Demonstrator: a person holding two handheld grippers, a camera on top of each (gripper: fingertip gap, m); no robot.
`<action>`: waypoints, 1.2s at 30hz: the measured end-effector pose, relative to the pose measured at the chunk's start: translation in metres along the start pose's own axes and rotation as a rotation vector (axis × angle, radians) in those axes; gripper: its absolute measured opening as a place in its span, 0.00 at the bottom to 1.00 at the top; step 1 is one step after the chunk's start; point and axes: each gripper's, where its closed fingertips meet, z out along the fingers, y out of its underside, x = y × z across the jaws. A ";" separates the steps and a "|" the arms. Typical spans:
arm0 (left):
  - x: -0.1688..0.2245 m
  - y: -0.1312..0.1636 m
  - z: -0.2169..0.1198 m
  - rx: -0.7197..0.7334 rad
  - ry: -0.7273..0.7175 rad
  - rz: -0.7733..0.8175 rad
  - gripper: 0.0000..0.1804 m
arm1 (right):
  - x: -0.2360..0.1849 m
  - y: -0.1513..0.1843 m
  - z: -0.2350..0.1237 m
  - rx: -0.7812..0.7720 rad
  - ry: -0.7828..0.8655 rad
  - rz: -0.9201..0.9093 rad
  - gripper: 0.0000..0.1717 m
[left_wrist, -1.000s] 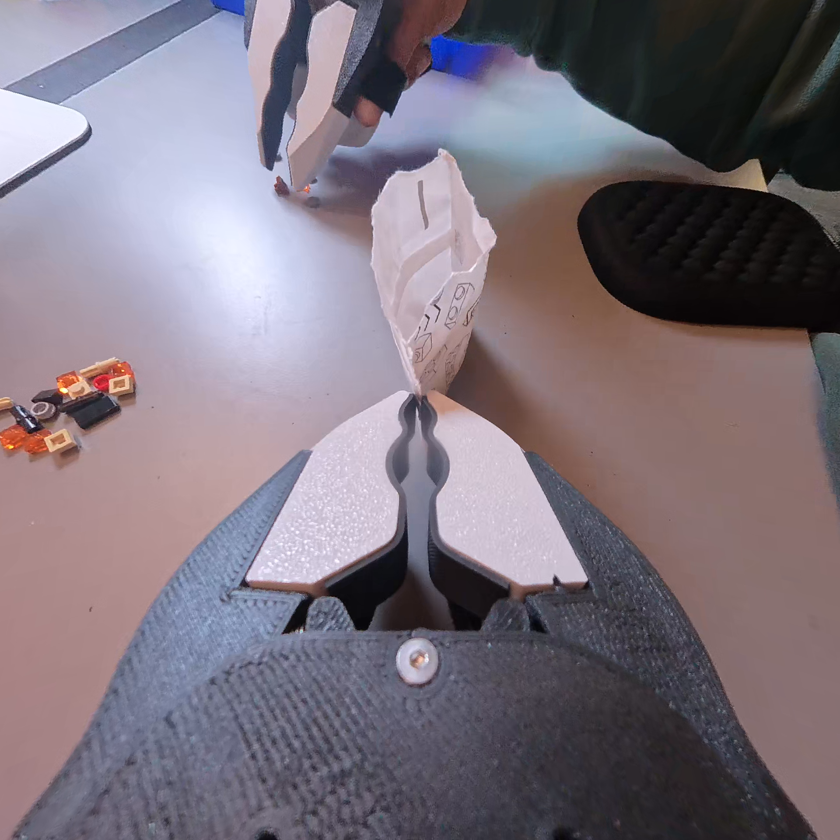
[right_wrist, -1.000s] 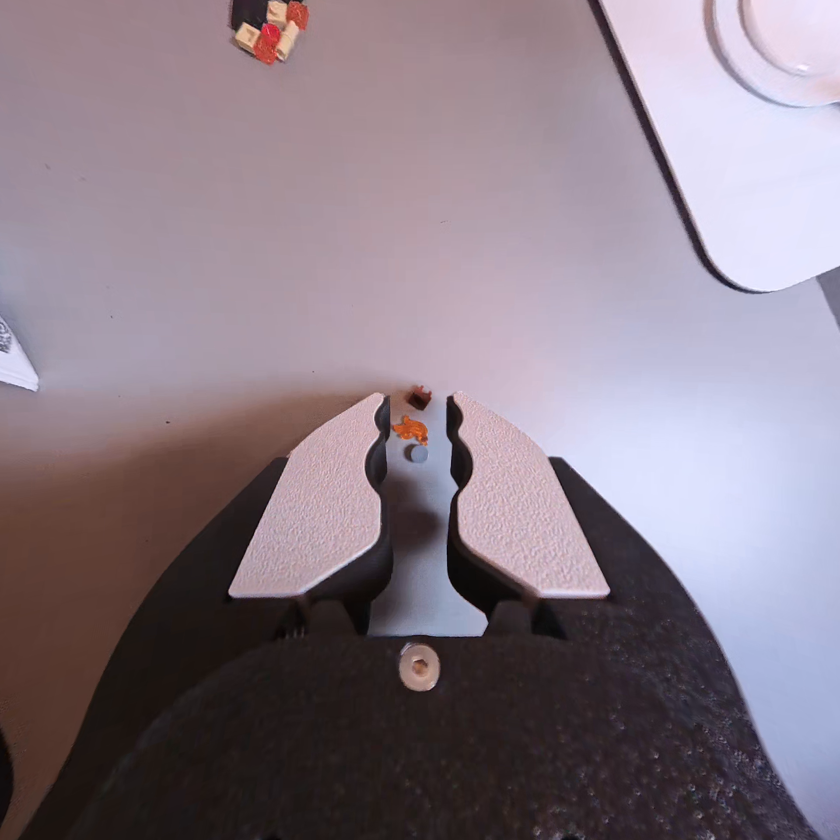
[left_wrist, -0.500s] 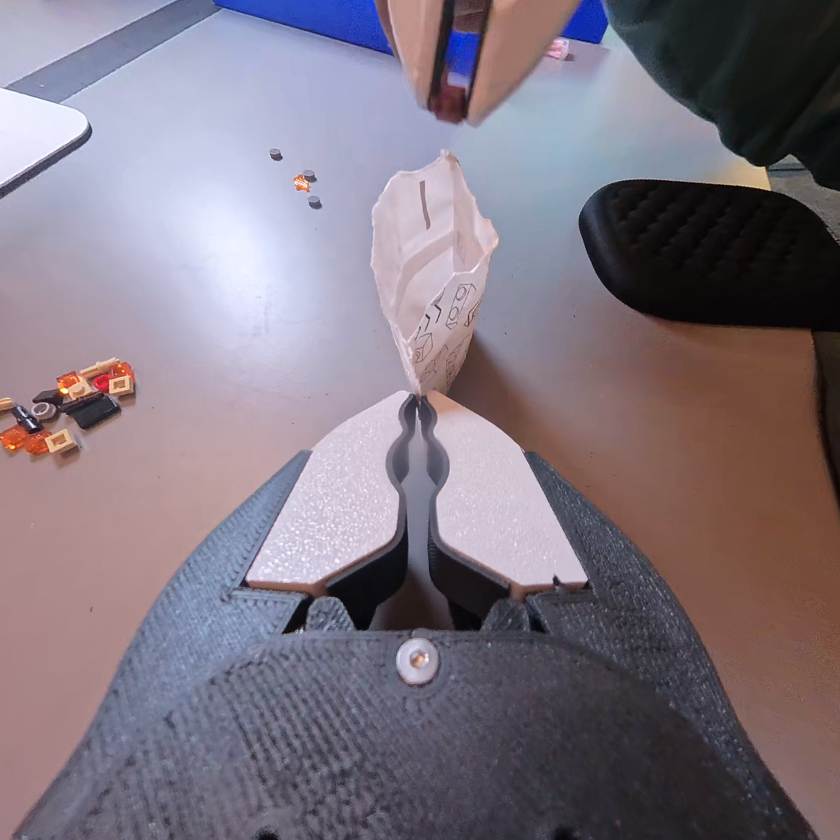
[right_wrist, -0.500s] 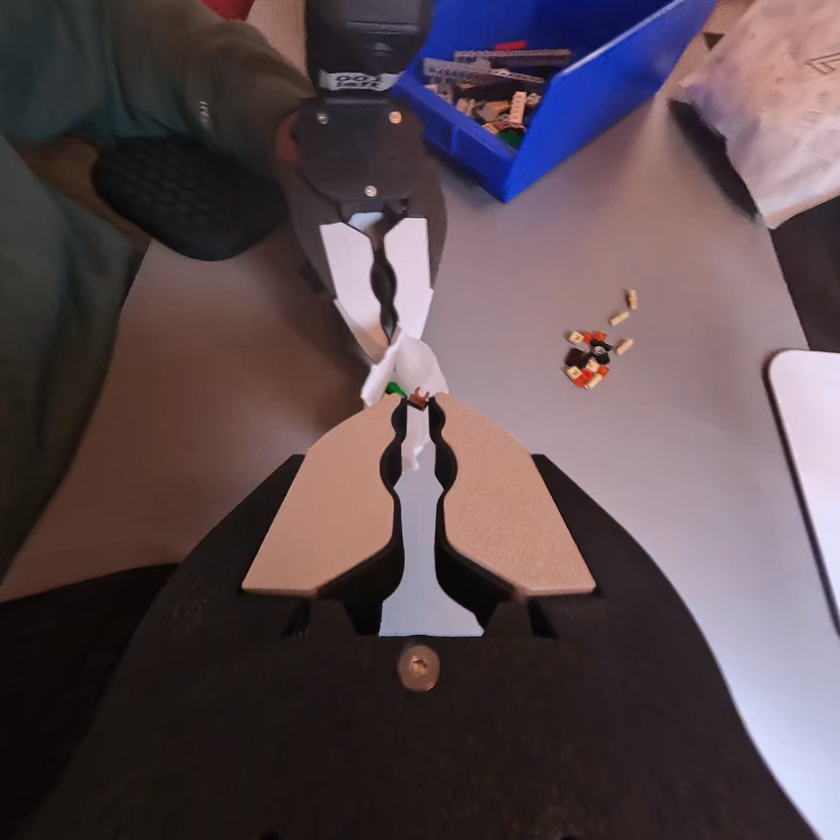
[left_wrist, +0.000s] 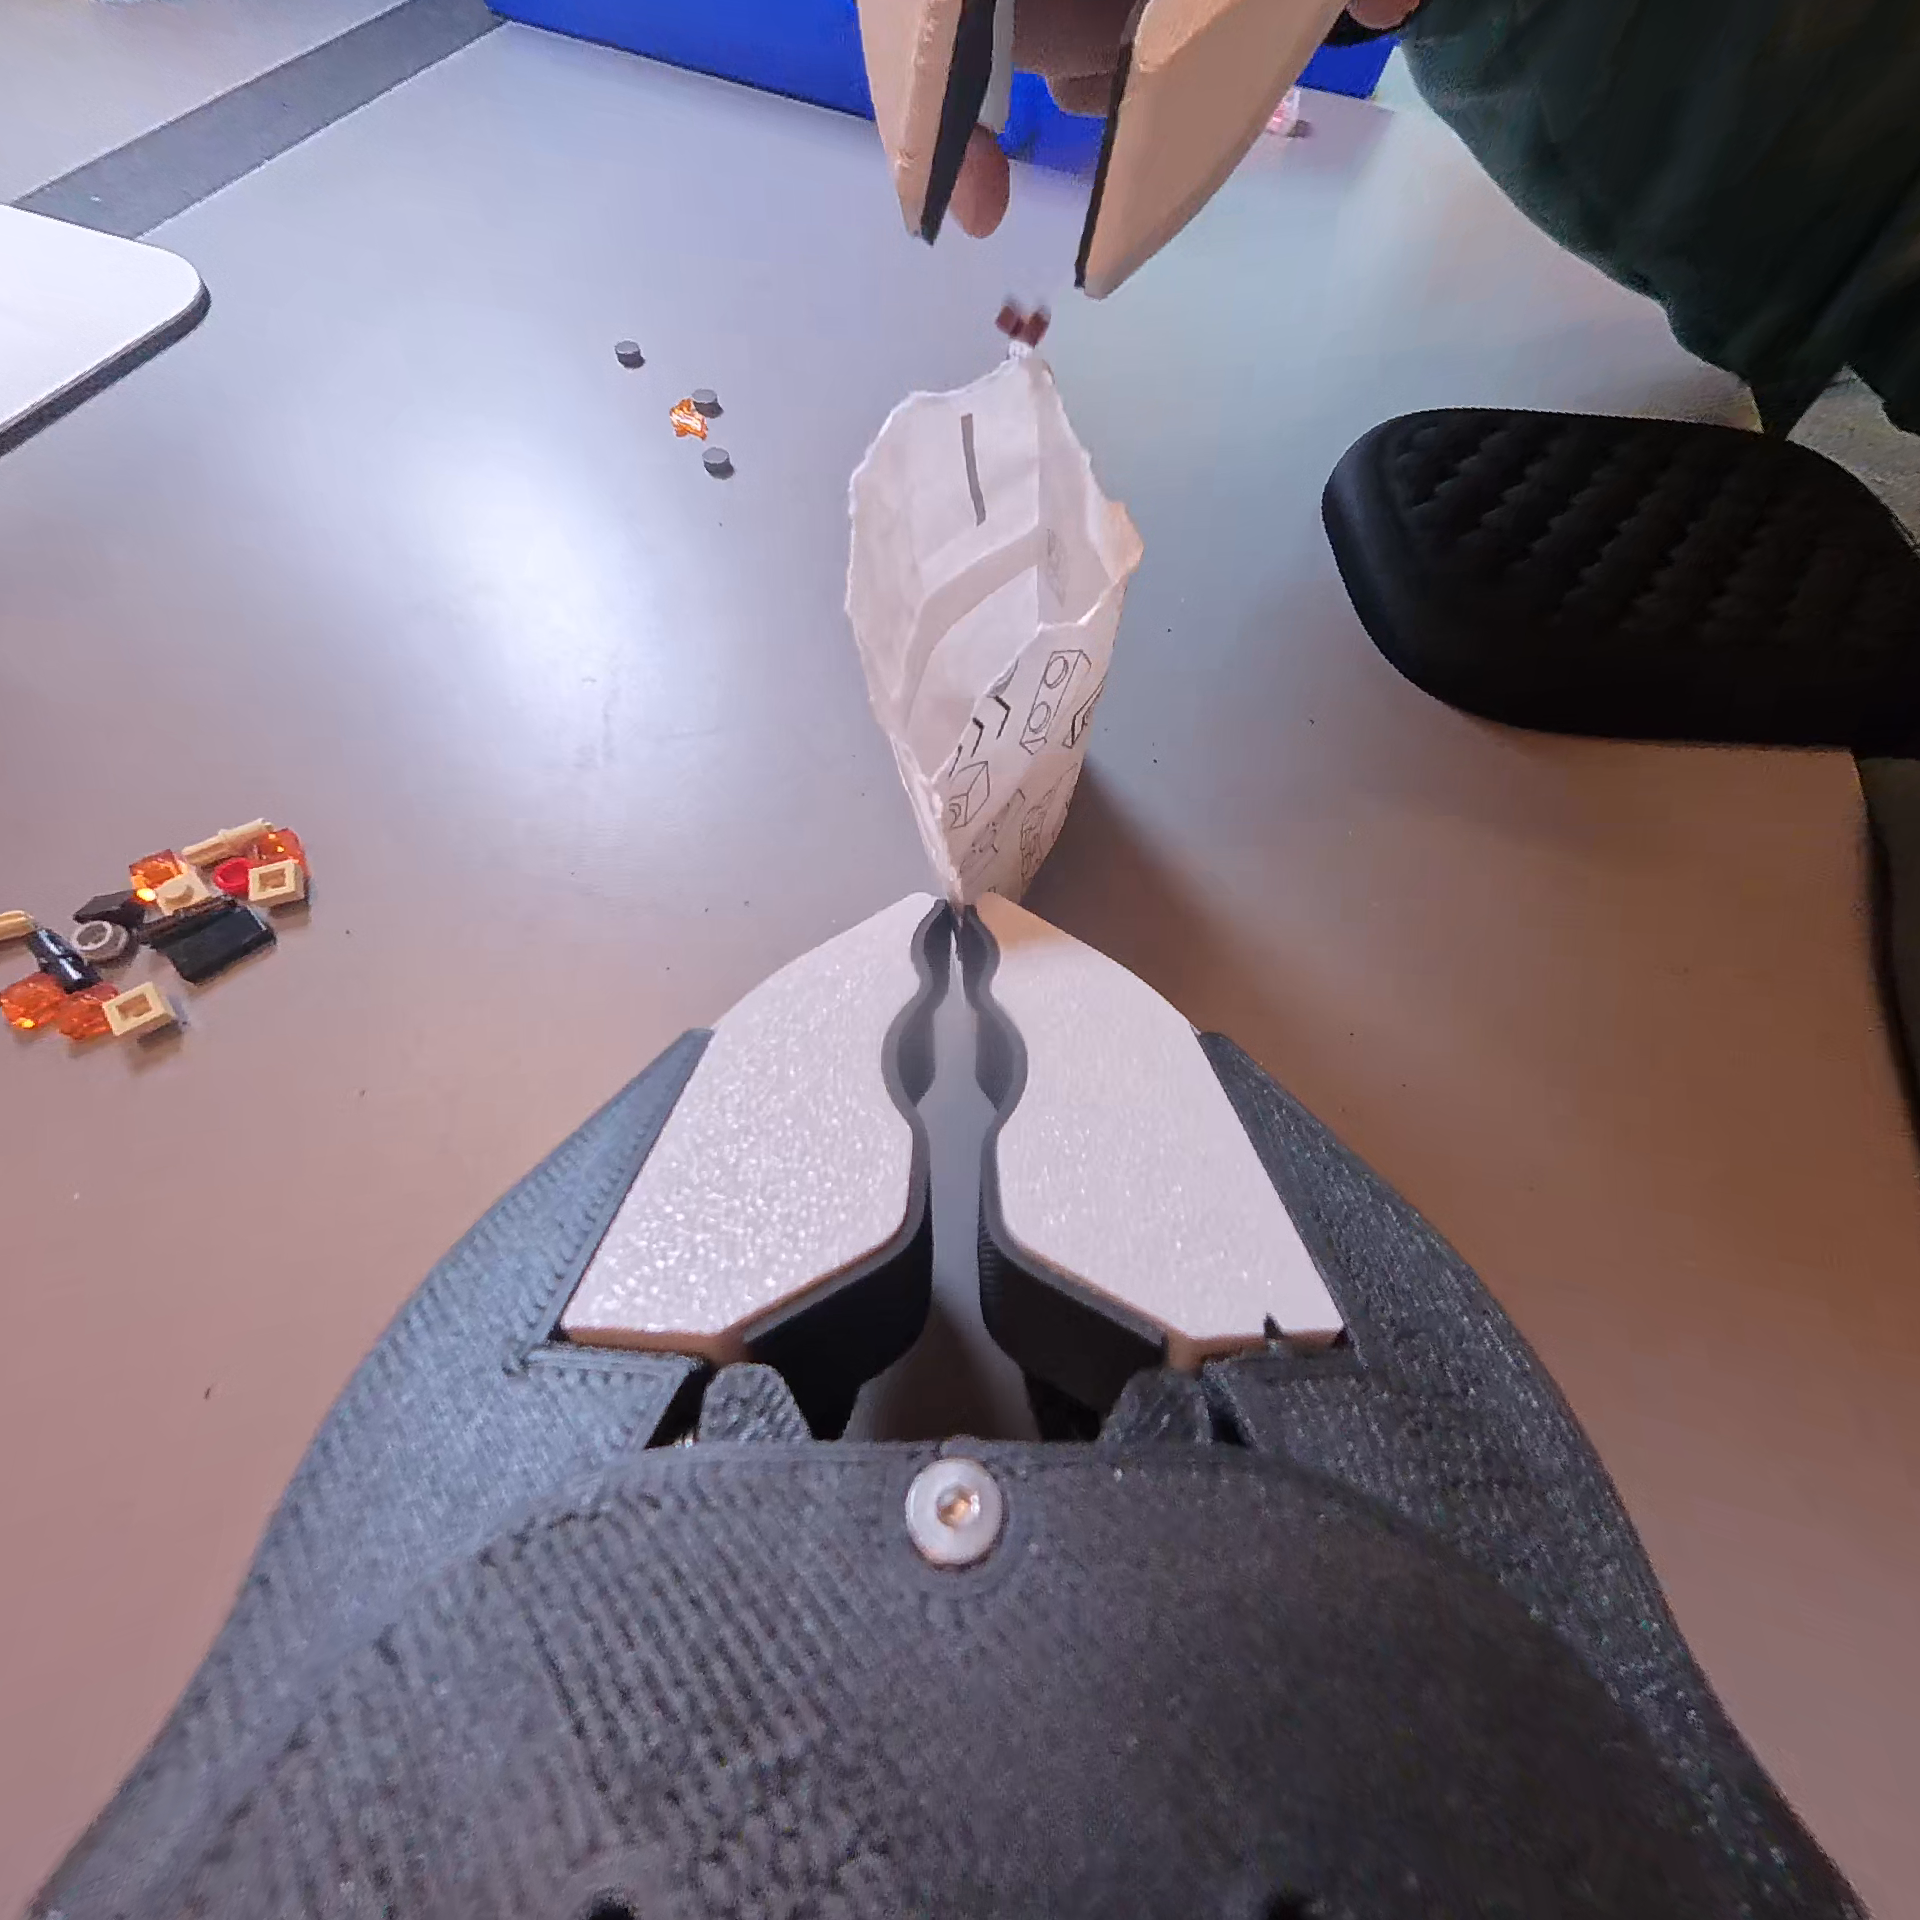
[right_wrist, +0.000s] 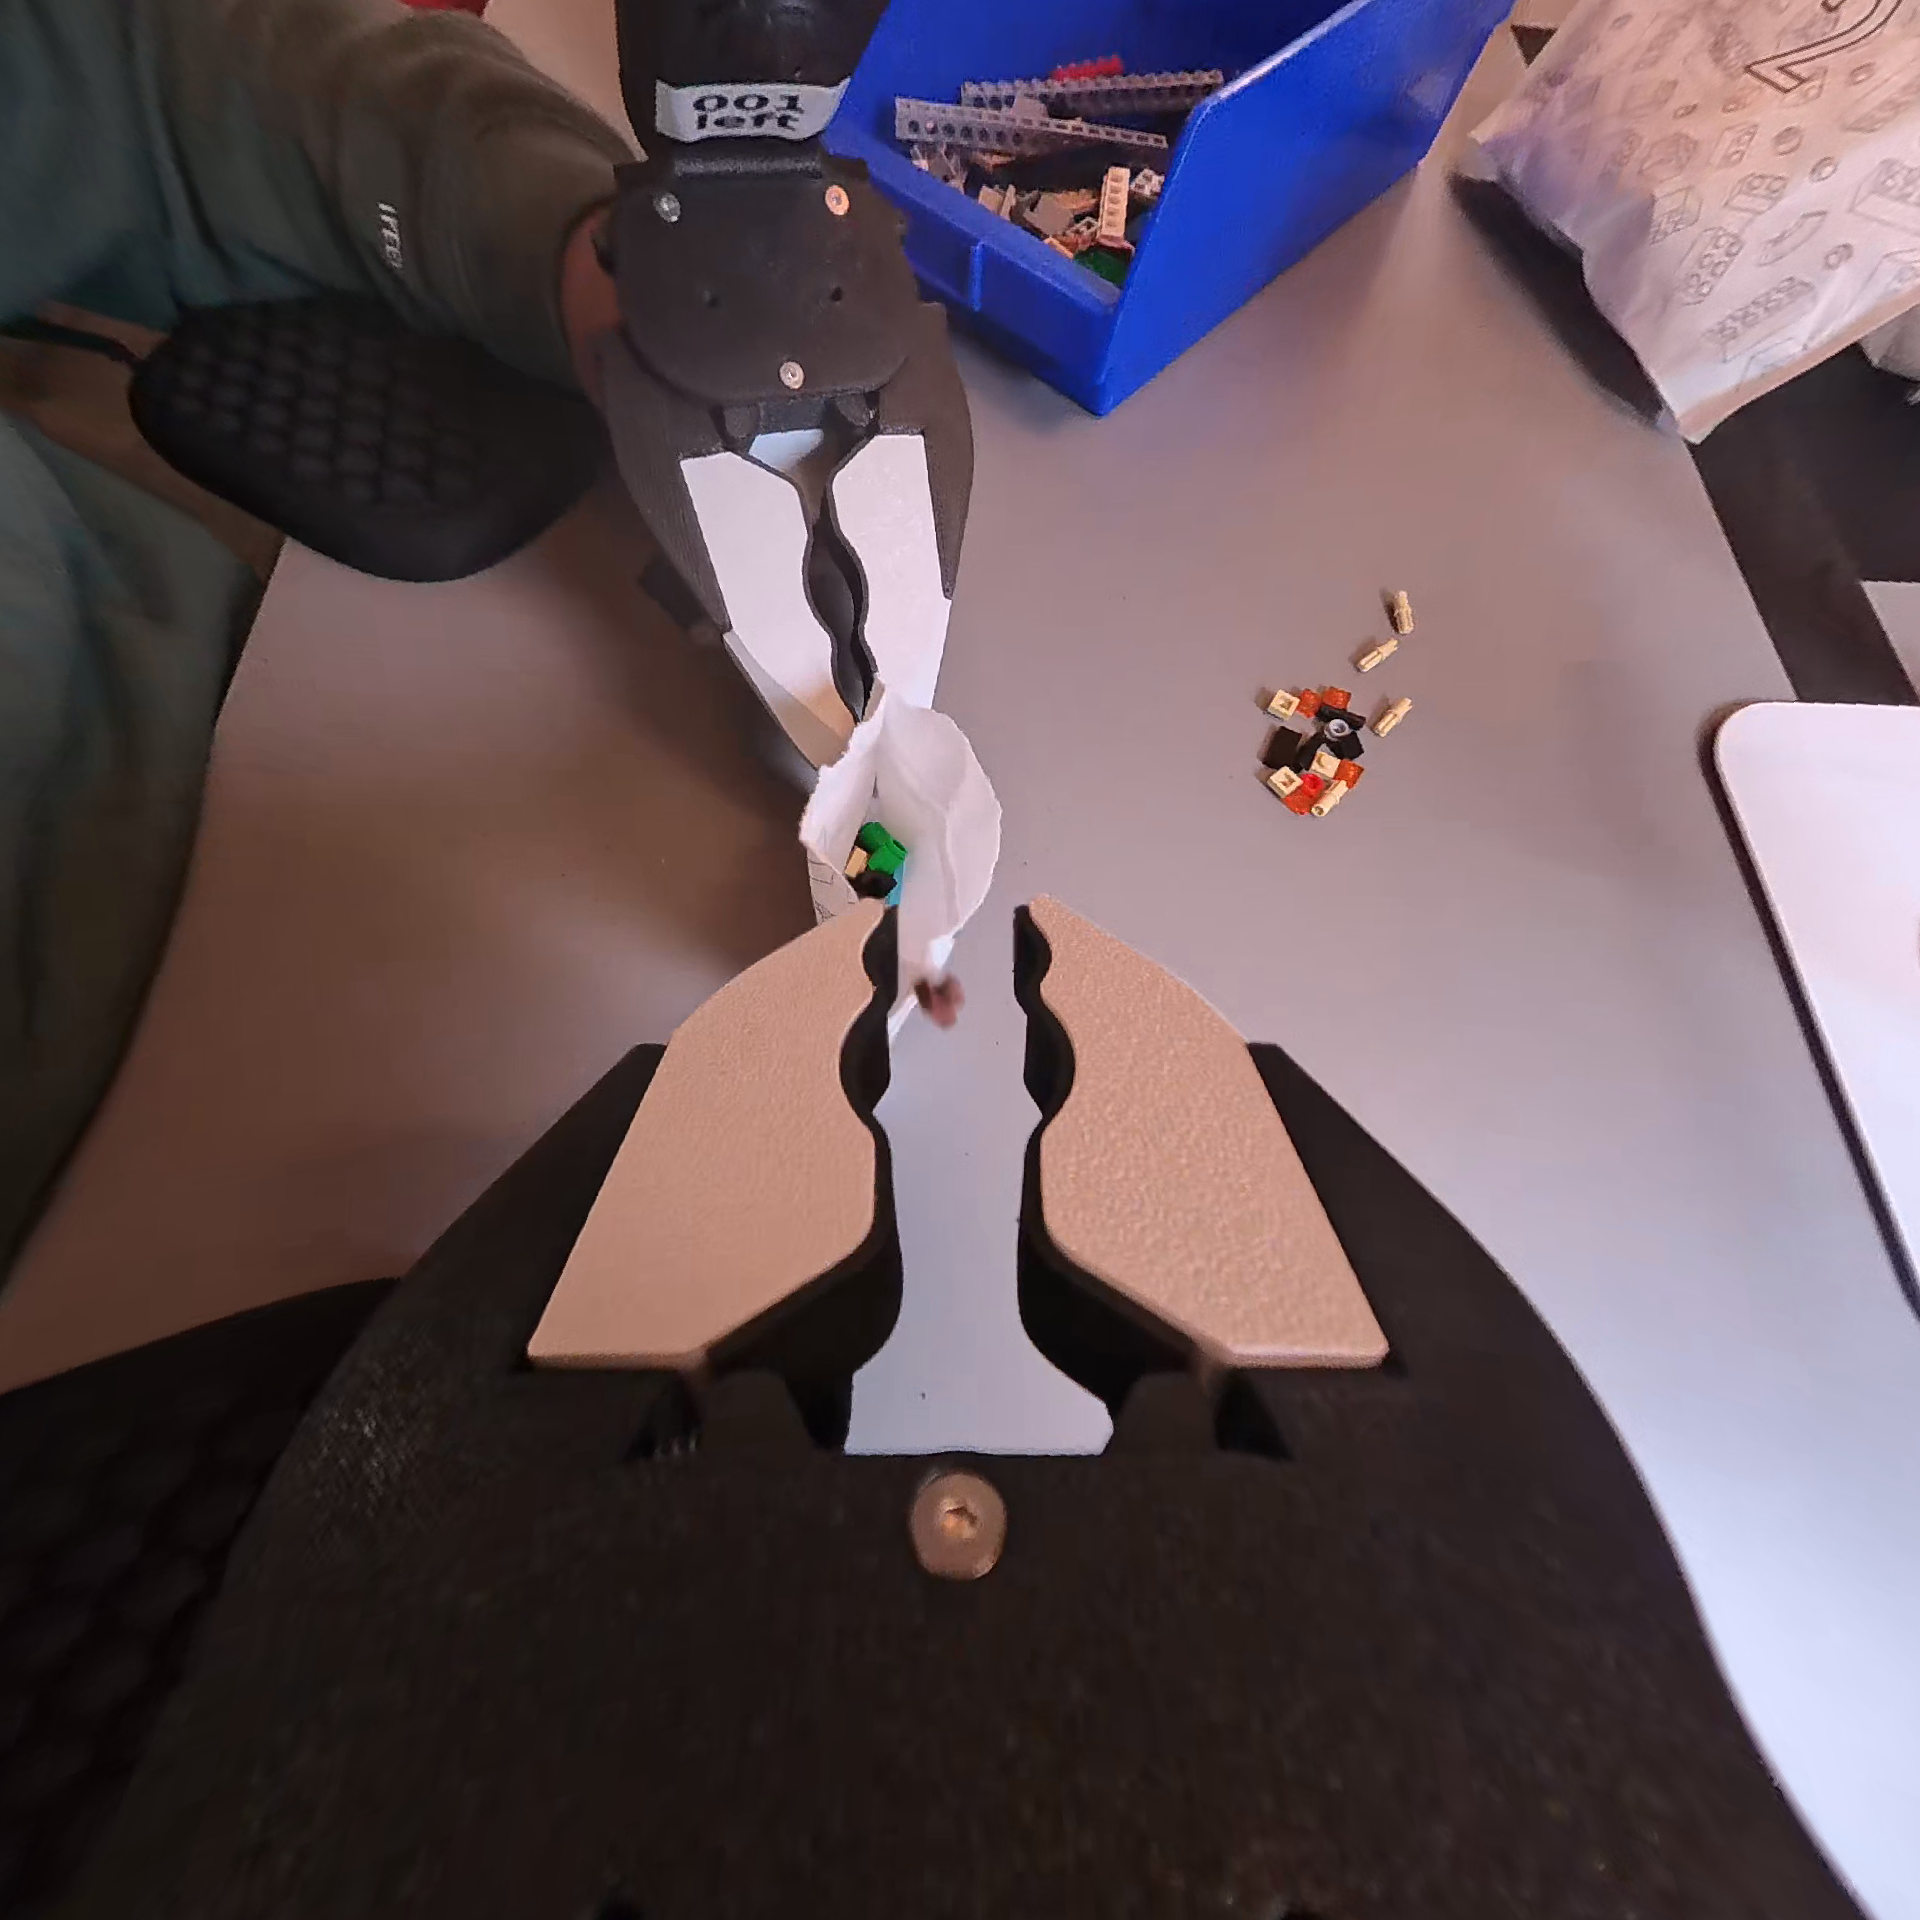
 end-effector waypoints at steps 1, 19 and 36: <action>0.000 0.000 0.000 0.000 -0.001 -0.001 0.01 | -0.002 -0.001 0.002 0.006 -0.008 0.001 0.12; -0.004 0.001 -0.002 -0.008 -0.024 0.000 0.01 | -0.002 0.101 0.016 -0.361 -0.007 0.064 0.15; -0.003 0.000 0.000 0.001 -0.010 -0.001 0.01 | -0.024 0.001 0.005 -0.143 -0.005 -0.093 0.05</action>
